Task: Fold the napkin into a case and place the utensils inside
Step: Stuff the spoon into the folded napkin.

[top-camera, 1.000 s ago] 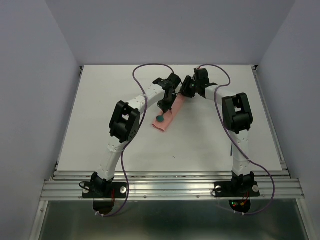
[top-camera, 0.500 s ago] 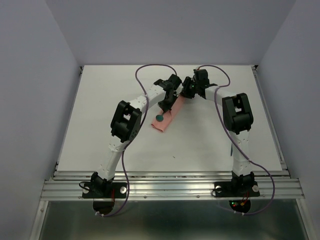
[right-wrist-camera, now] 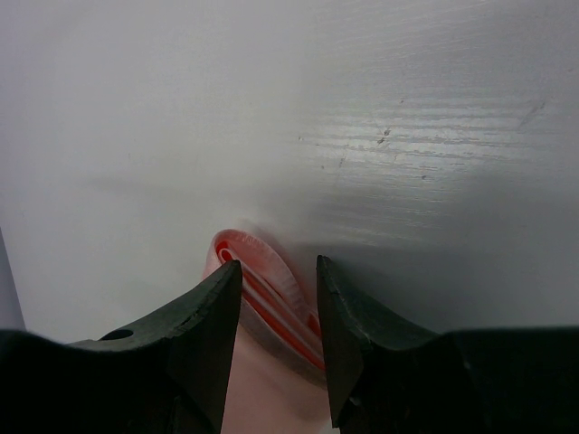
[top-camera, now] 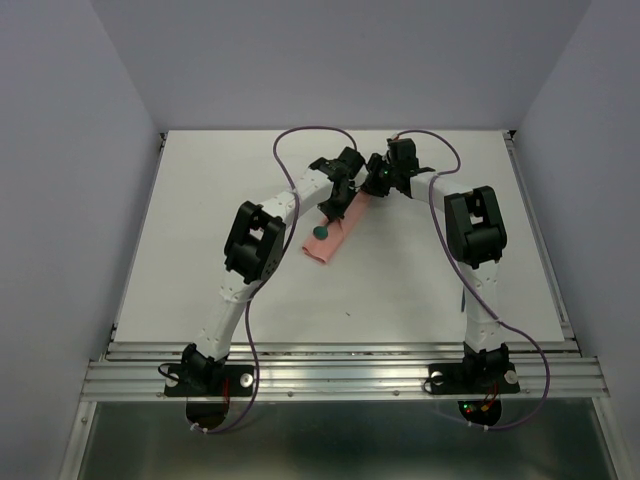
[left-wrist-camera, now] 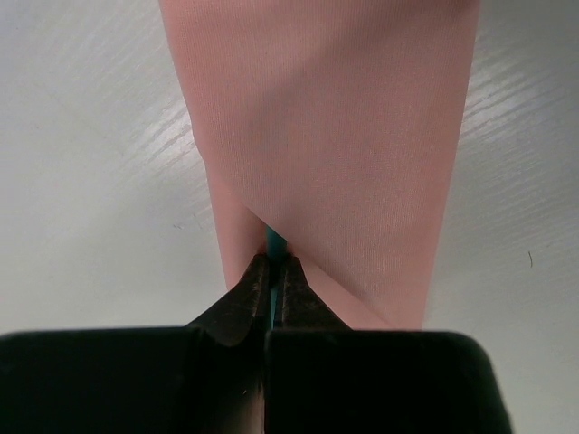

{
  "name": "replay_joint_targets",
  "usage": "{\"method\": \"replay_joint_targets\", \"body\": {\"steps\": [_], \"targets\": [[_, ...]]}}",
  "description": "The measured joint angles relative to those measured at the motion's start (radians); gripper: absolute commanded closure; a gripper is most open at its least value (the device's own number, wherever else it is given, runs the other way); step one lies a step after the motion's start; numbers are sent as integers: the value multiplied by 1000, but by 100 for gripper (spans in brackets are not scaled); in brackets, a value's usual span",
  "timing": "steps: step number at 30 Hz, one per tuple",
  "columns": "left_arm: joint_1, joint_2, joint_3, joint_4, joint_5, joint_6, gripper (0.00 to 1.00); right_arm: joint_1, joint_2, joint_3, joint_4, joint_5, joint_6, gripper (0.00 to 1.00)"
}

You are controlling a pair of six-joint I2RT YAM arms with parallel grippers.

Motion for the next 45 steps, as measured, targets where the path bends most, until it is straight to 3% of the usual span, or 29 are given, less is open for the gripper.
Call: {"method": "replay_joint_targets", "body": {"steps": [7, 8, 10, 14, 18, 24, 29, 40, 45], "targets": [[1, 0, 5, 1, -1, 6, 98, 0, 0, 0, 0, 0, 0, 55], [1, 0, 5, 1, -2, 6, 90, 0, 0, 0, 0, 0, 0, 55], [2, 0, 5, 1, -1, 7, 83, 0, 0, 0, 0, 0, 0, 55], [2, 0, 5, 5, 0, 10, 79, 0, 0, -1, 1, 0, 0, 55], [2, 0, 5, 6, 0, 8, 60, 0, -1, -3, 3, 1, 0, 55], [2, 0, 3, 6, -4, 9, 57, 0, -13, -16, 2, 5, -1, 53], [2, -8, -7, 7, -8, 5, 47, 1, -34, -27, -22, 33, -8, 45], [2, -123, -96, 6, -31, -12, 44, -18, -128, -37, -66, 146, -8, 25], [2, -212, -164, 21, -24, -28, 36, -90, -198, -41, -81, 181, -8, 19]]}}
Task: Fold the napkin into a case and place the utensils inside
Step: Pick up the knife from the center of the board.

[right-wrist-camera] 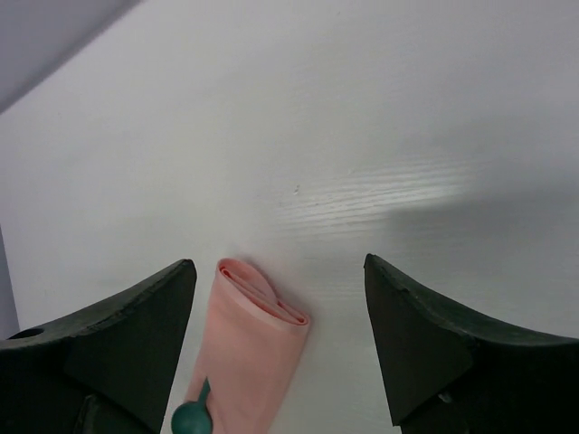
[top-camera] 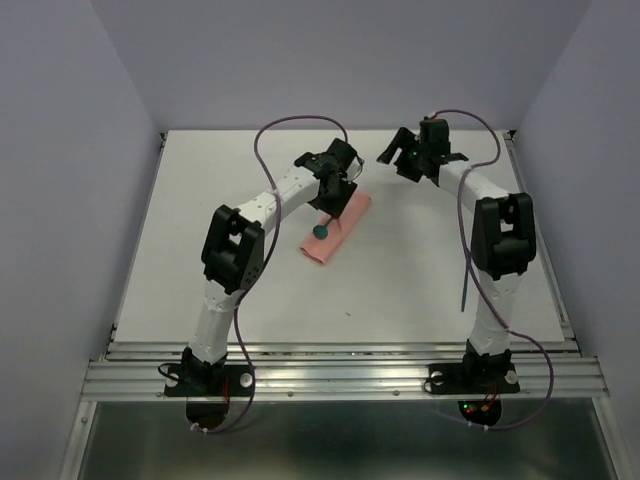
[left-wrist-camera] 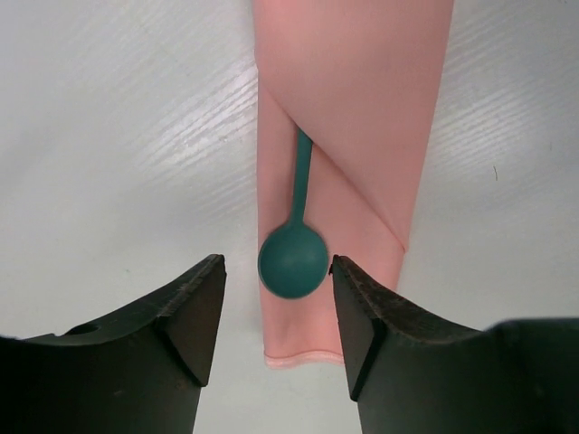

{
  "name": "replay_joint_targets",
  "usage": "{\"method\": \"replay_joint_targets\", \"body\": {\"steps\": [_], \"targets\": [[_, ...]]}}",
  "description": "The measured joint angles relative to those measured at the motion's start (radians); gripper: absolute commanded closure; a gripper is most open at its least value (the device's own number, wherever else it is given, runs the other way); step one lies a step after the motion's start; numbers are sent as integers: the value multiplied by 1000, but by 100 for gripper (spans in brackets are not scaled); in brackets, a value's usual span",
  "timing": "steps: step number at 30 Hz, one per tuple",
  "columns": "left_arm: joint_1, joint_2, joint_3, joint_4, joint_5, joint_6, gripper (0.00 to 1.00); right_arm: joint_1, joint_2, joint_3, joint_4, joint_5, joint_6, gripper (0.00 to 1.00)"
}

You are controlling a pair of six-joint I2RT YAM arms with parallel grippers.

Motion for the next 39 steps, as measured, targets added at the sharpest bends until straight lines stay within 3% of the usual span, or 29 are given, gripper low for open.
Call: {"method": "replay_joint_targets", "body": {"steps": [5, 16, 24, 27, 34, 39], "targets": [[0, -111, -104, 20, 3, -30, 32, -110, -140, -85, -41, 70, -16, 17], [51, -312, -293, 114, -15, -161, 32, -320, -626, -661, -174, 320, -29, 16], [89, -330, -324, 138, -72, -214, 29, -336, -677, -845, -257, 342, 20, 20], [134, -333, -334, 152, -32, -246, 29, -336, -677, -886, -259, 311, 22, 21], [351, -352, -480, 218, 30, -325, 29, -331, -684, -924, -248, 246, 16, 26], [344, -333, -556, 256, 85, -380, 31, -253, -724, -966, -212, 204, 32, 25]]}}
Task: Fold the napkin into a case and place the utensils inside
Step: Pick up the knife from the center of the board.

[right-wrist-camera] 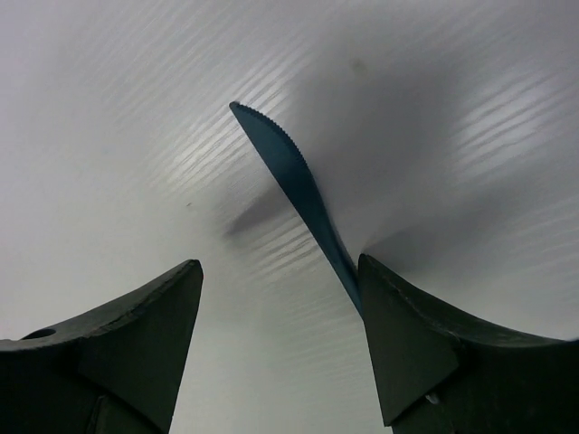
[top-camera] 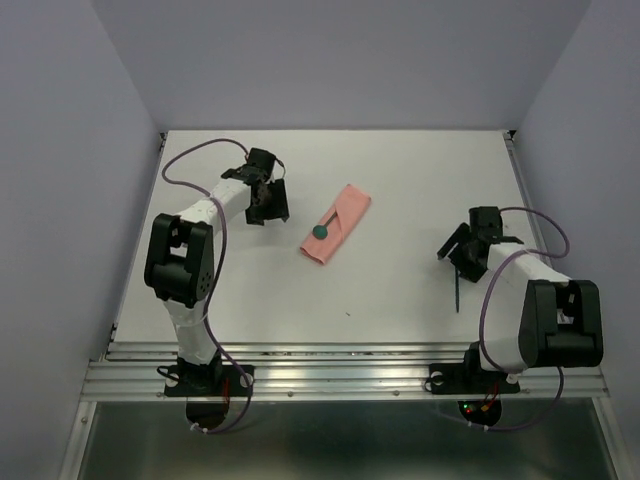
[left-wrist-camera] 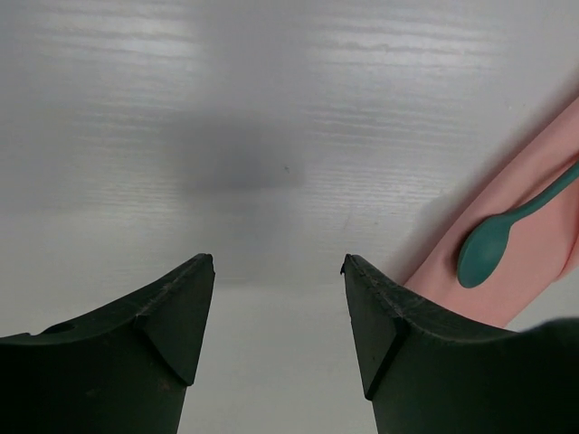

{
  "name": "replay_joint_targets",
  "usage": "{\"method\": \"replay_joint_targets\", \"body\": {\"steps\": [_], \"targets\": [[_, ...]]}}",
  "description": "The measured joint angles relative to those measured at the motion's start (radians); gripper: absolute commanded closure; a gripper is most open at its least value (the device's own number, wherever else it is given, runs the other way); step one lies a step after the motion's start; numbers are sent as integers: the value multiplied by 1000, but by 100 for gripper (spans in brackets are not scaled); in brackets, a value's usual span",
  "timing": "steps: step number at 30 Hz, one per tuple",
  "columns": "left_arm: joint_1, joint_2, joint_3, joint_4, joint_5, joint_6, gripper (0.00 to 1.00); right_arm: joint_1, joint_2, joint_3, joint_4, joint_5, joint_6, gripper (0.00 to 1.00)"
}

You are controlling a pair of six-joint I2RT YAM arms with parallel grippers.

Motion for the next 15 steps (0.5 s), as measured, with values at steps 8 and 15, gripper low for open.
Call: {"method": "replay_joint_targets", "body": {"steps": [8, 15], "targets": [[-54, 37, -132, 72, 76, -56, 32, 261, 12, 5, 38, -83, 101, 25], [-124, 36, -141, 125, 91, -85, 32, 310, 52, 53, 14, -80, 114, 22]]}}
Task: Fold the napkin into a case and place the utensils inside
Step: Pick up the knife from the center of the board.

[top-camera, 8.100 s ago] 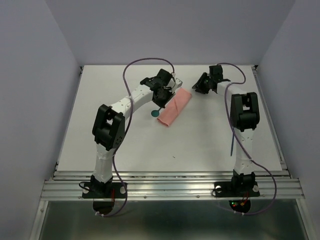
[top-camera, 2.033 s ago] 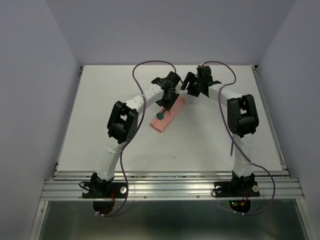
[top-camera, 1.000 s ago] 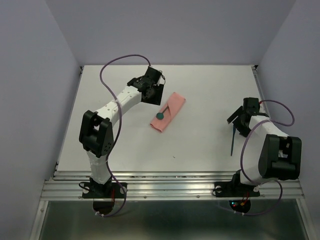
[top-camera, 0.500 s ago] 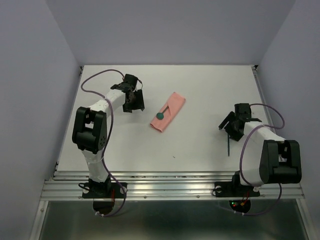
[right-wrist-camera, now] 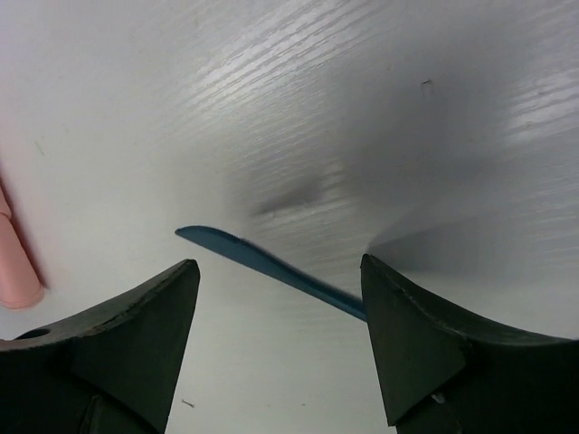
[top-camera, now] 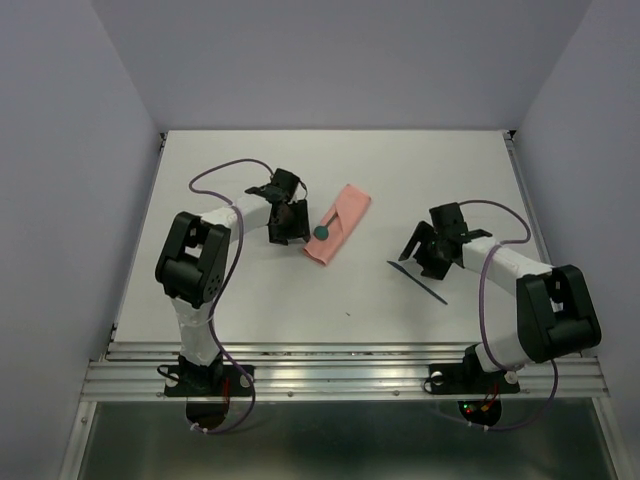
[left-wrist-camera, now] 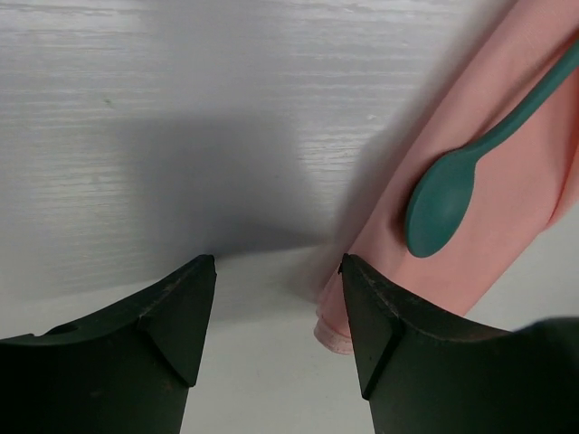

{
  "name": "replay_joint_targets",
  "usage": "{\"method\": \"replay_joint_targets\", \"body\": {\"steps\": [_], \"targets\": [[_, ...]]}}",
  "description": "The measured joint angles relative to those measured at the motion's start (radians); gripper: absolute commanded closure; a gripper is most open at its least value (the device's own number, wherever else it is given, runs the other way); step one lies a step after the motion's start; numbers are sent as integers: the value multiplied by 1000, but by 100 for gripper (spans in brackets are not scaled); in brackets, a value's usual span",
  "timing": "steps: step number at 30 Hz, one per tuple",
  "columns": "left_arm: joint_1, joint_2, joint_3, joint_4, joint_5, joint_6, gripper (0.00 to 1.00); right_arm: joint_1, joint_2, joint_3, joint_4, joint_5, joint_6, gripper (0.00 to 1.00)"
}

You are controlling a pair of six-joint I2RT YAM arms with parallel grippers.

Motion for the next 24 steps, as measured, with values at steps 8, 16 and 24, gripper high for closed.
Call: {"method": "replay_joint_targets", "body": {"steps": [8, 16, 24], "targets": [[-90, 1, -4, 32, 42, -26, 32, 0, -55, 5, -156, 120, -22, 20], [-154, 1, -4, 31, 58, -44, 32, 0, -252, 1, -306, 152, 76, 23], [-106, -2, -12, 24, 41, -39, 32, 22, -271, -123, -289, 21, 200, 23]]}}
